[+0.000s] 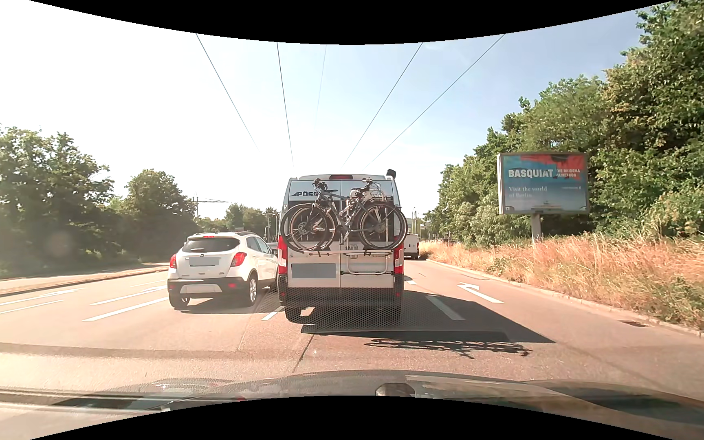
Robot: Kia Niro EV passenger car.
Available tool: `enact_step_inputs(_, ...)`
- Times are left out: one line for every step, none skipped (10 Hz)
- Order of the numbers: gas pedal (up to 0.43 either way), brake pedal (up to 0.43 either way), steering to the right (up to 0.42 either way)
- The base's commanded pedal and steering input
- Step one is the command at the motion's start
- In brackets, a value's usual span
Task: Follow the waypoints while adhering to traffic rules and regulations
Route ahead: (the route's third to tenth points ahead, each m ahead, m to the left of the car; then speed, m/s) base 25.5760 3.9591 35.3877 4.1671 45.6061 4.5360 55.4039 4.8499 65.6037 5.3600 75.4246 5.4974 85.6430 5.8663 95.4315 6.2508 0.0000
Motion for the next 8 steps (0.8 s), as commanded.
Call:
enact_step_inputs(0.000, 0.207, -0.003)
enact_step_inputs(0.000, 0.207, -0.003)
enact_step_inputs(0.000, 0.213, -0.003)
enact_step_inputs(0.000, 0.207, -0.003)
enact_step_inputs(0.000, 0.207, -0.003)
enact_step_inputs(0.000, 0.213, -0.003)
enact_step_inputs(0.000, 0.207, -0.003)
enact_step_inputs(0.000, 0.207, -0.003)
